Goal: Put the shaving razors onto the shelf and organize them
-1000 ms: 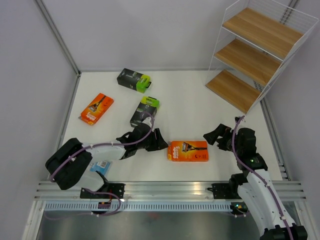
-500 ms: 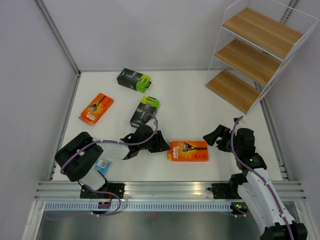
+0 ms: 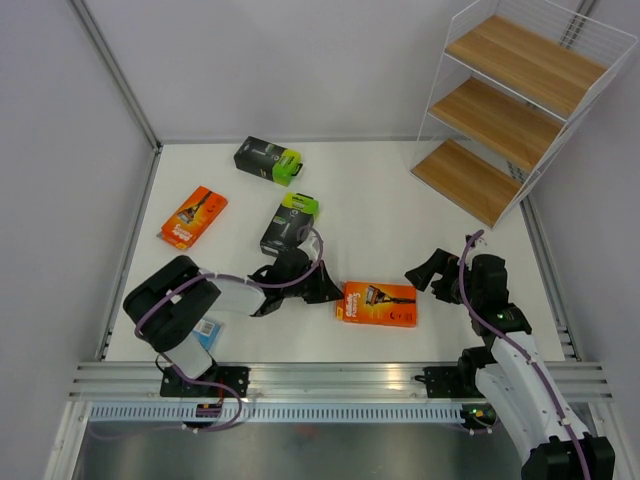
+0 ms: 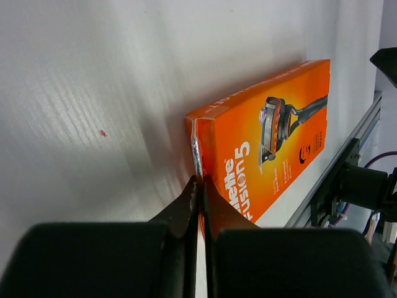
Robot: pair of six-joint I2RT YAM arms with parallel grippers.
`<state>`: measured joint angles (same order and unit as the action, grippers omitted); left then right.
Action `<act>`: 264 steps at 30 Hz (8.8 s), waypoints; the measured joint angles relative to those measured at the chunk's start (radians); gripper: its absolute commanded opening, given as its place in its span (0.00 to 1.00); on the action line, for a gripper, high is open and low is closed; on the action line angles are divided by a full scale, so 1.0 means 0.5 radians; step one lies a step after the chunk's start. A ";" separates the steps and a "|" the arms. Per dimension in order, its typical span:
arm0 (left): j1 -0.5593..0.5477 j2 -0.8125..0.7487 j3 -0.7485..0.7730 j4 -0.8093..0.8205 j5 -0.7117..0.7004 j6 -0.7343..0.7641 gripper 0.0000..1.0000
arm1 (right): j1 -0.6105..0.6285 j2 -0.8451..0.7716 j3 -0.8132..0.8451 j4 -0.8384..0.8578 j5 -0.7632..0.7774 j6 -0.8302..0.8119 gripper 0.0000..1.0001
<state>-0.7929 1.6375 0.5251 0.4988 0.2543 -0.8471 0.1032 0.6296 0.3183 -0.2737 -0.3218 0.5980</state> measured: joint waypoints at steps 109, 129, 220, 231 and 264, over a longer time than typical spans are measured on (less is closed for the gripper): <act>-0.134 2.598 3.795 -0.110 -1.518 -1.257 0.03 | 0.078 0.052 1.267 -0.753 0.974 -0.117 0.98; -0.099 2.439 3.457 -0.004 -1.334 -1.355 0.77 | 0.078 0.146 1.207 -0.651 0.957 -0.108 0.98; 2.718 0.224 0.500 -0.494 0.068 0.008 0.02 | 0.078 0.910 0.880 -0.098 0.324 -0.036 0.98; 2.661 -0.403 0.436 -0.534 0.305 0.048 0.02 | 0.078 0.927 0.899 -0.017 0.286 0.073 0.98; 0.404 -0.096 1.494 -0.780 -0.350 -0.198 0.02 | 0.077 -0.220 1.244 -1.043 1.271 0.390 0.98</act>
<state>-0.5911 1.5894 1.2720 0.1085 0.0792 -0.9459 0.1417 0.5194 0.9405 -0.7952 0.3138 0.7929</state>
